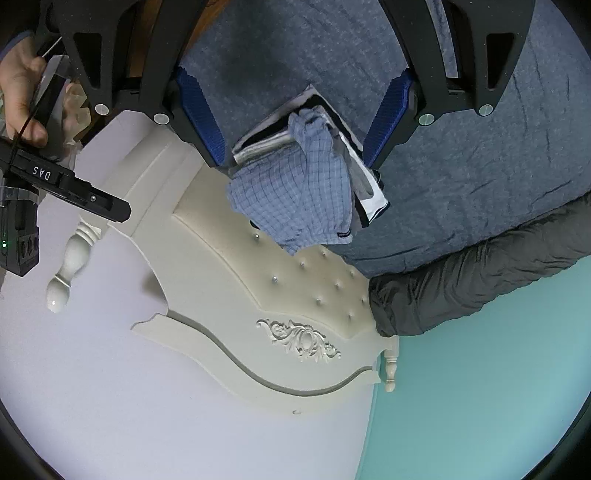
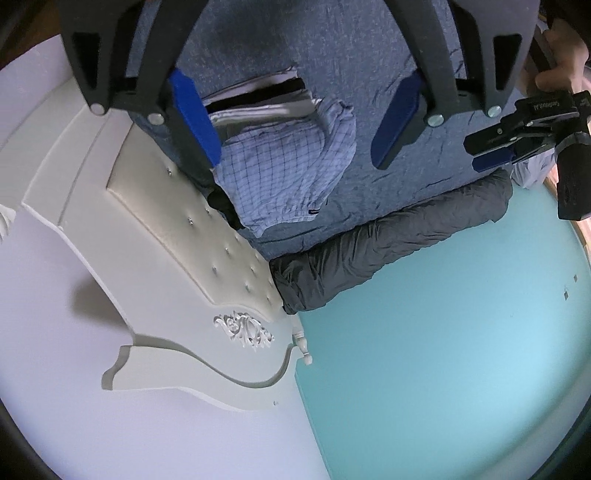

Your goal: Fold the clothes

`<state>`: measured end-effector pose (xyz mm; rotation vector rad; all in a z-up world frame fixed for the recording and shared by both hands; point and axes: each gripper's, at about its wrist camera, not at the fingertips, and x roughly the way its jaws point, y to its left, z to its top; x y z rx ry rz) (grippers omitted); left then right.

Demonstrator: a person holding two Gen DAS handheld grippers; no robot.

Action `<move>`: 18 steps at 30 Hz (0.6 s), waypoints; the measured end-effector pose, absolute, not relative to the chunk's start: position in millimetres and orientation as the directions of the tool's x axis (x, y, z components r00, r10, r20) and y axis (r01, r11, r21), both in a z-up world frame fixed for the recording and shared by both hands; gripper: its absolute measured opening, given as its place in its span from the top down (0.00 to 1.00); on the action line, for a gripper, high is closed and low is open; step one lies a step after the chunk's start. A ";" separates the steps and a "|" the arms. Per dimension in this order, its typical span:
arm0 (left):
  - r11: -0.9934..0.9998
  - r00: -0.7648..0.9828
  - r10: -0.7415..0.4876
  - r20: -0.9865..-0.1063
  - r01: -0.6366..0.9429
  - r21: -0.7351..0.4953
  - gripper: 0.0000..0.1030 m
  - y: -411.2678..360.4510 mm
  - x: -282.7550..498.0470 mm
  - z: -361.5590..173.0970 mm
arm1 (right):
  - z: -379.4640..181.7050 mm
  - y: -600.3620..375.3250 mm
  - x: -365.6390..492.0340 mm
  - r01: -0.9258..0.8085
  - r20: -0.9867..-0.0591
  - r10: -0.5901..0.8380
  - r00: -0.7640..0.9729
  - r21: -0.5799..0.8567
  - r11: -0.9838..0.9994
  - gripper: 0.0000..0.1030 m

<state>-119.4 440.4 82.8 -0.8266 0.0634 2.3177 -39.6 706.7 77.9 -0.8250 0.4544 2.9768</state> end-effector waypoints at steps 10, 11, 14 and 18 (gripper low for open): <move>-0.779 -0.607 0.579 -0.545 -0.609 -0.148 0.05 421.0 -79.0 88.3 | 78.6 682.9 1.0 -0.150 -0.498 0.006 -0.867 0.248 -0.957 0.06; -0.779 -0.609 0.578 -0.543 -0.611 -0.144 0.05 419.4 -75.4 88.5 | 78.4 680.7 5.0 -0.154 -0.496 0.010 -0.868 0.250 -0.956 0.06; -0.781 -0.620 0.577 -0.532 -0.610 -0.138 0.03 412.6 -65.8 88.4 | 78.8 671.9 16.5 -0.169 -0.495 0.030 -0.869 0.238 -0.956 0.05; -0.784 -0.632 0.576 -0.518 -0.607 -0.131 0.00 402.1 -51.6 86.5 | 79.1 661.3 32.0 -0.182 -0.485 0.054 -0.873 0.223 -0.958 0.03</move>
